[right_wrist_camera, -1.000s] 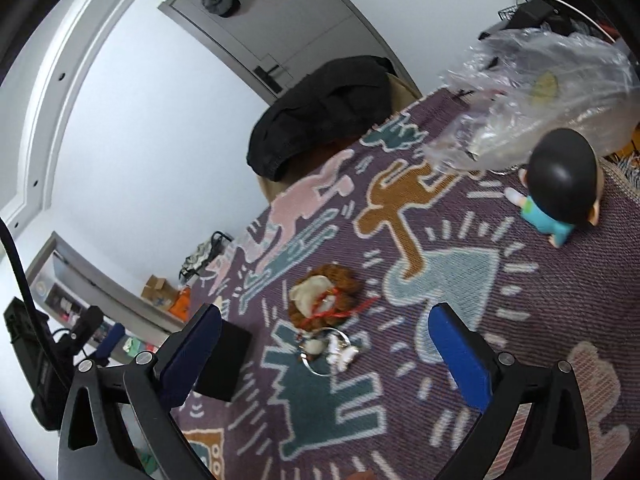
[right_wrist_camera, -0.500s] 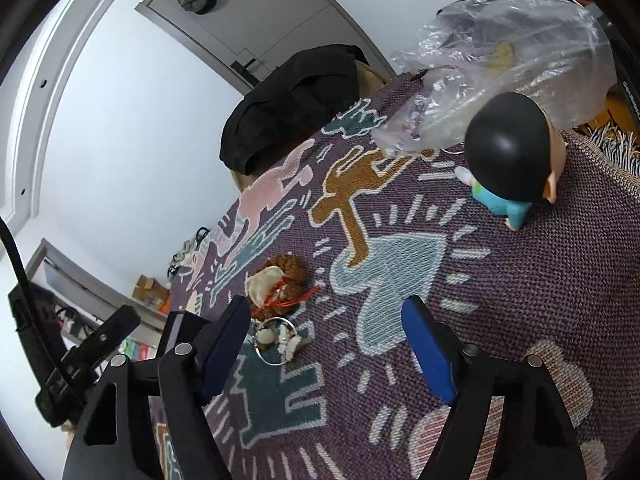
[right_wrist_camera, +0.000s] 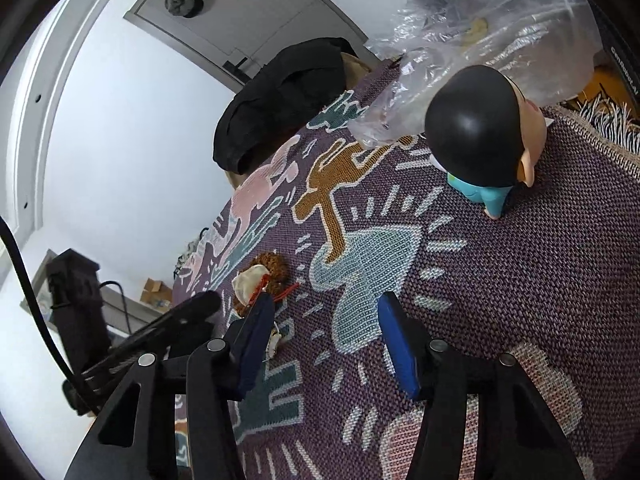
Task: Organize jewelry
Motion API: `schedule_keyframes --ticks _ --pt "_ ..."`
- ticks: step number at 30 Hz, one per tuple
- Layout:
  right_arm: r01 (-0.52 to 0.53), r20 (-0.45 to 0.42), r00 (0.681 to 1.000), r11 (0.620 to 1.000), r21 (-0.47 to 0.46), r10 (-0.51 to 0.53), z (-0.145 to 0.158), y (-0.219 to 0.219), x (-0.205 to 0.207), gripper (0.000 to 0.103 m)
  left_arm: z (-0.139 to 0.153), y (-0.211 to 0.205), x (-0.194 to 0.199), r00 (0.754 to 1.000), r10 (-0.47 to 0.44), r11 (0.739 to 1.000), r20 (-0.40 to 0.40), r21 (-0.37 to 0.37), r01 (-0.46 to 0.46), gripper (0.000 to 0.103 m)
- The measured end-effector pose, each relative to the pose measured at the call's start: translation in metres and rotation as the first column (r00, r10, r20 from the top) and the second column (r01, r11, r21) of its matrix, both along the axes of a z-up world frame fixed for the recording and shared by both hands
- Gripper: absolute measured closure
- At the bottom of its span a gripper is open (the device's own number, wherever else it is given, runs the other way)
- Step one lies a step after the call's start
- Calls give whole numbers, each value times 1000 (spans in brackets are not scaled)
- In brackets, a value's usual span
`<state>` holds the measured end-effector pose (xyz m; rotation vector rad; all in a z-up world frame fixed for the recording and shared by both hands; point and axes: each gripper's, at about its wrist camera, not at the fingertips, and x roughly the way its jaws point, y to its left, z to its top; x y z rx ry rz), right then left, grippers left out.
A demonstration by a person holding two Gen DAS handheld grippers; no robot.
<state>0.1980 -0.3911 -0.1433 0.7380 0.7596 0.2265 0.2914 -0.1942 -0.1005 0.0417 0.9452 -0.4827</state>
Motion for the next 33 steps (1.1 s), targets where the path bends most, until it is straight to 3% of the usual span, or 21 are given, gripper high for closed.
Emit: schedule_keyframes --ticks 8,11,12,13,20,33 --pt "4 -10 1000 1000 13 -4 -5 -4 5 48 -23 -23 18 999 -12 998 -45 60 15 47" --pt "2 -11 1000 1000 15 -2 -6 -4 8 48 -32 -31 23 999 -20 994 -44 105 25 64" --pt "1 -12 1000 1000 14 -1 -6 -3 9 48 -35 -32 24 999 -19 993 -49 116 24 78" --pt "-1 -13 1000 1000 13 1 -6 -2 10 48 -37 -31 25 999 -8 991 -43 133 13 83" --pt "-28 -18 999 999 29 29 -7 12 23 56 -21 -13 21 1000 5 998 -9 70 -5 84" --pt "-106 -6 994 992 71 107 -3 53 41 57 18 30 9 1000 23 998 -1 -64 -23 84"
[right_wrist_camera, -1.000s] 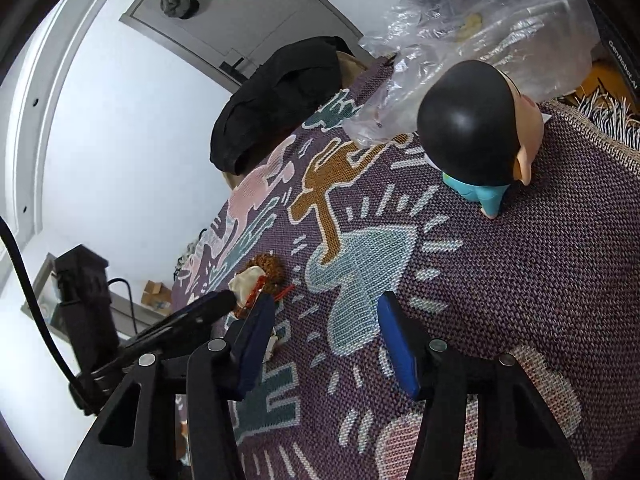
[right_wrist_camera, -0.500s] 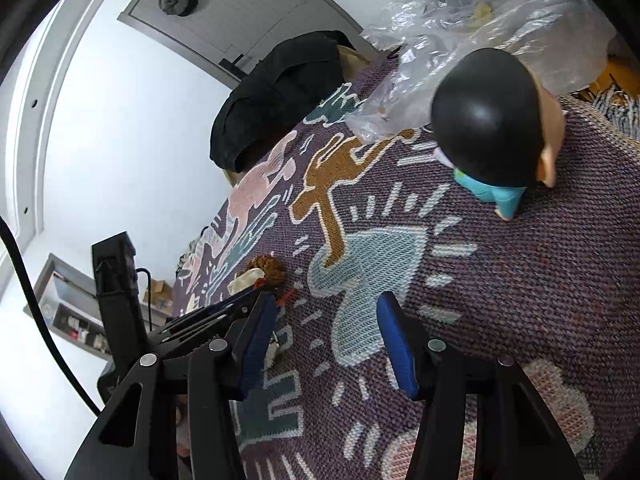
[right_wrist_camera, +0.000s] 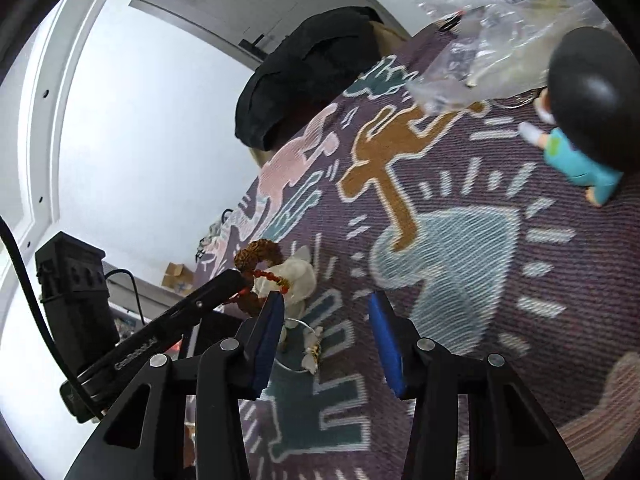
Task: Organize jewelry
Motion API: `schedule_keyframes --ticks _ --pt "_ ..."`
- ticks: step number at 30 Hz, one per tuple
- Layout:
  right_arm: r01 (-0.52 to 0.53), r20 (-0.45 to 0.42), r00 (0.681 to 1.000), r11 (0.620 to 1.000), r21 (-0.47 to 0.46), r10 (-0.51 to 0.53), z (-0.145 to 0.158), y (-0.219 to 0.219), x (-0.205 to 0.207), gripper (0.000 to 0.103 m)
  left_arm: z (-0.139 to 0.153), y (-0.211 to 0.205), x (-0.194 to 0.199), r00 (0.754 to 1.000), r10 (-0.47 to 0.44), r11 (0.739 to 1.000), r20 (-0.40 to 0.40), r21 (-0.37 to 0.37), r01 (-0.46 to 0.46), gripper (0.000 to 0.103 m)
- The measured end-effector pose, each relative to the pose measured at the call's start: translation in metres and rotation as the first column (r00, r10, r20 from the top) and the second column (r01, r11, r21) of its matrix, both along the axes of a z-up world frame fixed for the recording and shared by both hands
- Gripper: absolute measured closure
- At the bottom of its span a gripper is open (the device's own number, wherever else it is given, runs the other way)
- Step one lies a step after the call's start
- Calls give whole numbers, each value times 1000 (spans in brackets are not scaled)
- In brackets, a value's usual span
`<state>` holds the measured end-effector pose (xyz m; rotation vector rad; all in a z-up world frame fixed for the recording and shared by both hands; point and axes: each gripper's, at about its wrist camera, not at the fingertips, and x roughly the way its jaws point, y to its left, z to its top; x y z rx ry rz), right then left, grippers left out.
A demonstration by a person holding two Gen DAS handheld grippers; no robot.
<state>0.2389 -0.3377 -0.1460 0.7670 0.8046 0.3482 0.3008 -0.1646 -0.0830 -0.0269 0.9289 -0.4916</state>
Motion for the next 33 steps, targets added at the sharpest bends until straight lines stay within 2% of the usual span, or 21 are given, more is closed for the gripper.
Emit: schedule_keyframes --ticks 8,10,19,24,29,30,32,33 --pt "-21 -13 1000 1000 -2 21 -4 15 4 57 3 21 -9 1000 2 999 -13 -50 -3 84" --pt "-35 -16 999 999 -5 35 -5 20 4 57 6 28 -12 1000 11 998 -4 -66 -11 93" --pt "-115 -40 993 991 -62 113 -10 57 9 57 5 57 -18 999 51 996 -5 -75 -52 93" --pt "-81 -45 996 995 -54 79 -10 53 9 57 -3 52 -16 999 29 997 -24 -71 -31 93" --pt "-34 -51 998 997 -65 30 -5 44 21 57 -15 53 -6 995 52 996 -82 -72 -58 91" --pt "-30 -52 998 997 -66 27 -5 44 23 57 -17 54 -3 993 57 995 -99 -78 -65 88" --pt "-22 -50 999 998 -62 19 -4 41 25 57 -19 54 -1 992 62 994 -109 -81 -71 72" --pt "-17 -46 999 998 -61 15 -4 39 25 57 -19 53 -1 993 62 994 -102 -80 -71 51"
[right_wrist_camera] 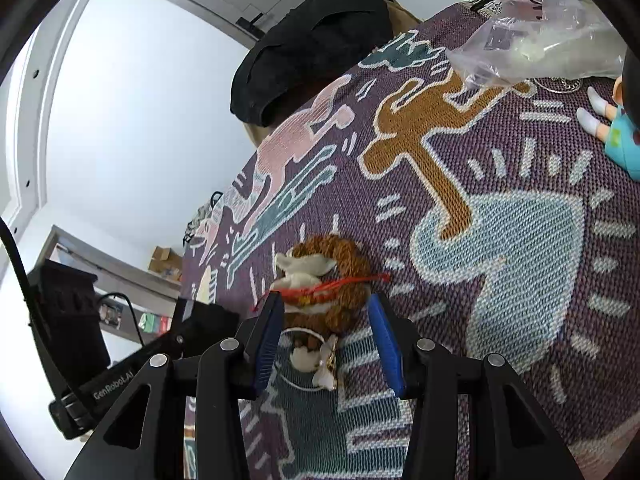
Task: Organize jewelry
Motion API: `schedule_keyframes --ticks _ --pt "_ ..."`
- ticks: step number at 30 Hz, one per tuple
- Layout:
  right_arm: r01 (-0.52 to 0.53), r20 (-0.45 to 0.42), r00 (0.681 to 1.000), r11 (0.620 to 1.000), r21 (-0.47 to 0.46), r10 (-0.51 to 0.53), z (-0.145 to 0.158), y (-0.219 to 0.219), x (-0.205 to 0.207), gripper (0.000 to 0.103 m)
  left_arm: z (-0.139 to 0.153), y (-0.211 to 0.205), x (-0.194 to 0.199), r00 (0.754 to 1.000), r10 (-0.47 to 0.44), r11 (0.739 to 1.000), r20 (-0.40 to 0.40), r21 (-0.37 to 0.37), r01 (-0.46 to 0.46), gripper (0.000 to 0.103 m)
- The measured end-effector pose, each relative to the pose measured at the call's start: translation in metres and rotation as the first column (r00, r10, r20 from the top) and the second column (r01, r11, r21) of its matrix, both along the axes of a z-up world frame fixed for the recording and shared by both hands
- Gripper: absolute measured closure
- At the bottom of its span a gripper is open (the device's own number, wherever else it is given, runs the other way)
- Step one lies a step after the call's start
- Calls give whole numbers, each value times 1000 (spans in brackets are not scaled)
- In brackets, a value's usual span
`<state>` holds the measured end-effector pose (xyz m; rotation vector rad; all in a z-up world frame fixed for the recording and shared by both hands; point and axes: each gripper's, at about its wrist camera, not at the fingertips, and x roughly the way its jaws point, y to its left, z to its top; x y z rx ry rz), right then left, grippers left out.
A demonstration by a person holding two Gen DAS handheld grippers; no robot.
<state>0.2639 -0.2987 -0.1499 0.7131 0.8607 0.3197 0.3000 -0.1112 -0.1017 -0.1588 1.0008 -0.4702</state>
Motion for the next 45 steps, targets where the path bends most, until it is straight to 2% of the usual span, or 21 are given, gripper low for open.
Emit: schedule_keyframes --ticks 1,2,6,8,10,16,26,30,33,36,45 --pt "6 2 1000 1000 1 -6 0 -3 -1 57 2 -2 -1 1000 0 1000 17 2 0 34" --pt "15 3 1000 1000 5 -15 -1 -7 -2 57 3 -3 -2 999 -3 1000 33 2 3 30" --pt "53 9 999 999 12 -53 -2 -21 -9 57 10 -15 -2 997 -36 999 64 1 36 28" --pt "71 17 997 997 17 -71 -1 -29 -14 57 10 -24 -2 996 -52 999 66 16 51 31" --pt "86 24 996 996 24 -86 0 -37 -18 57 10 -36 -2 994 -84 996 69 48 81 49" --pt "119 23 992 992 48 -120 -5 -59 -29 57 2 -68 -2 983 -174 973 50 162 164 63" --pt "140 25 990 987 78 -142 -10 -79 -38 57 -8 -87 3 967 -250 923 38 312 226 65" --pt "139 28 989 987 83 -142 -10 -82 -40 57 -10 -97 -1 948 -313 877 56 400 266 65" --pt "143 30 989 986 80 -146 -10 -84 -41 57 -13 -102 -6 929 -364 831 65 474 293 65" --pt "146 28 989 986 85 -148 -12 -85 -43 57 -15 -106 -10 908 -410 770 80 564 298 65" --pt "148 20 988 985 90 -151 -15 -88 -44 57 -30 -120 -10 866 -499 663 29 656 360 65"
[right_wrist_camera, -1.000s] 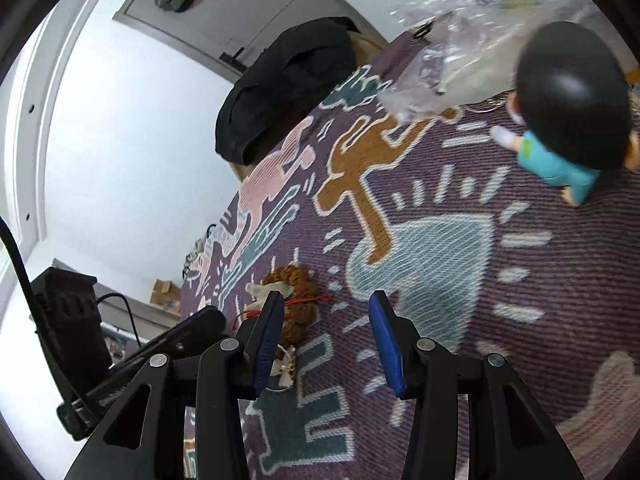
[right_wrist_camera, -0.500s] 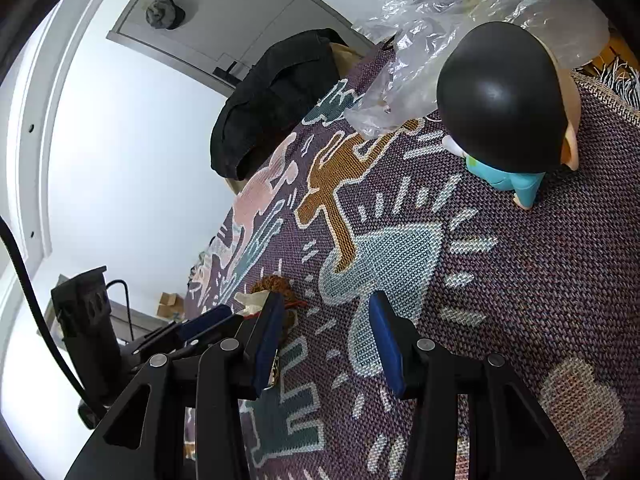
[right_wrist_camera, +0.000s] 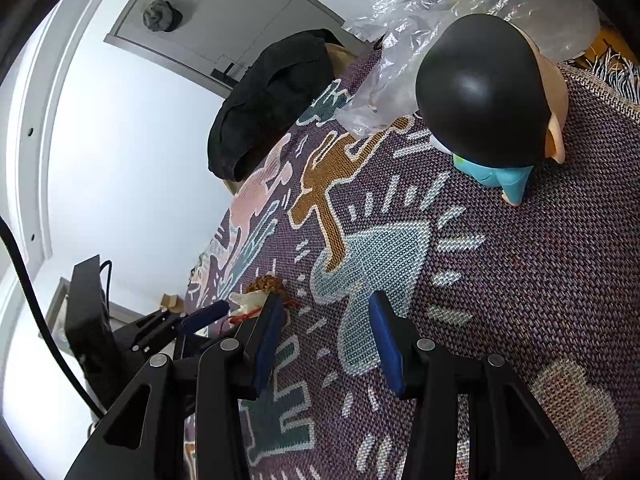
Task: Organize jewelry
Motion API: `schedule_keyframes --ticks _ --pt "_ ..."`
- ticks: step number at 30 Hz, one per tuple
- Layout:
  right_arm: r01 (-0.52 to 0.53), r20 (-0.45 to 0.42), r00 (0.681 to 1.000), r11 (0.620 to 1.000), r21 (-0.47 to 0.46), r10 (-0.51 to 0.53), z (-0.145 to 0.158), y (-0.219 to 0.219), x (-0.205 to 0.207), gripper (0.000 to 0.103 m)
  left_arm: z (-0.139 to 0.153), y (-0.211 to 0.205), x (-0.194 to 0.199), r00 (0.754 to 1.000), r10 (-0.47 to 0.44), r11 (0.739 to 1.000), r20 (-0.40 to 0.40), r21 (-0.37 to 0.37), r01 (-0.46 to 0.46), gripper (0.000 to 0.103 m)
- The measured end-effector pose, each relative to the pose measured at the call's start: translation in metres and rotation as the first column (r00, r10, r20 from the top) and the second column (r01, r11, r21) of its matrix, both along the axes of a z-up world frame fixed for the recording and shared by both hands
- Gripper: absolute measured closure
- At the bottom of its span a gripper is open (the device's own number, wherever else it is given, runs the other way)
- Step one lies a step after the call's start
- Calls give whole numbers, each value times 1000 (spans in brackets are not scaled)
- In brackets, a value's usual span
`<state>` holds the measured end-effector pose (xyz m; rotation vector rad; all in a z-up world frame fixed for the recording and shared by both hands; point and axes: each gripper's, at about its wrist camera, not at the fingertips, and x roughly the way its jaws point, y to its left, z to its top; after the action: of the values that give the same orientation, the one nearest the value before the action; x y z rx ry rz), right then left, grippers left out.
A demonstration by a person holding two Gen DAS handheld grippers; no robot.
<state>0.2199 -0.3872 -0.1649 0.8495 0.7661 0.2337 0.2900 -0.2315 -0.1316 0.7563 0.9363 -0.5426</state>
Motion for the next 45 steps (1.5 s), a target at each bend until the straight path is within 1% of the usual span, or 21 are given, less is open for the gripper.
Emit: schedule_keyframes --ticks 3,6,8,9,10,13,14,17,20,25,27,28,30,33,35,36,38,39,42,44,45 --pt "2 -1 1000 1000 -2 -2 0 -1 0 57 -3 -2 4 1000 3 1000 16 13 -3 65" --pt "-6 -2 1000 1000 -7 6 0 3 2 57 -6 -1 10 1000 16 1000 7 11 -16 65" --pt "-13 -1 1000 1000 -10 13 0 5 3 57 -7 -1 11 1000 9 1000 -1 1 -9 69" --pt "-19 -1 1000 1000 -12 19 1 7 4 57 -7 0 12 1000 10 1000 -15 -12 -10 85" --pt "-23 -1 1000 1000 -15 23 1 9 5 57 -6 2 13 999 15 999 -33 -30 -16 97" --pt "-40 -5 999 999 -18 40 1 16 10 57 1 6 9 1000 25 997 -16 -79 -26 98" --pt "-46 -7 999 999 -20 46 1 19 12 57 7 9 8 999 29 994 -14 -108 -30 98" --pt "-76 -11 997 996 -38 76 3 33 20 57 20 15 4 999 49 988 1 -148 -49 99" --pt "-102 -14 995 993 -65 101 7 46 27 57 35 22 -1 998 63 980 14 -190 -60 99" --pt "-144 -34 989 979 -141 141 14 71 43 57 58 41 -2 992 122 958 12 -262 -115 99" --pt "-157 -43 987 973 -167 152 16 78 49 60 63 52 0 988 154 949 19 -283 -142 99" --pt "-168 -52 986 969 -182 161 17 82 54 64 66 58 1 984 174 942 22 -295 -160 99" --pt "-182 -66 983 960 -212 172 18 90 60 66 71 70 1 979 202 930 22 -319 -185 99" --pt "-207 -94 978 939 -274 188 18 106 71 66 77 90 2 970 241 912 27 -347 -217 99" --pt "-225 -120 973 919 -325 196 16 115 77 66 82 102 1 965 261 904 33 -359 -232 99" --pt "-239 -141 969 900 -363 200 13 122 82 66 85 109 0 962 272 899 36 -365 -240 99" --pt "-253 -173 965 872 -419 197 9 131 88 76 90 122 -2 956 289 891 43 -376 -253 99" --pt "-258 -189 963 858 -444 191 7 135 90 77 92 127 -3 954 296 888 45 -382 -257 99" --pt "-269 -192 962 804 -530 195 12 147 92 80 99 144 -8 945 322 874 54 -400 -275 99" --pt "-264 -167 964 789 -555 204 19 151 91 82 104 157 -10 939 340 861 52 -418 -289 99" --pt "-256 -149 967 790 -557 208 22 152 88 82 105 162 -11 936 347 856 51 -424 -294 99"
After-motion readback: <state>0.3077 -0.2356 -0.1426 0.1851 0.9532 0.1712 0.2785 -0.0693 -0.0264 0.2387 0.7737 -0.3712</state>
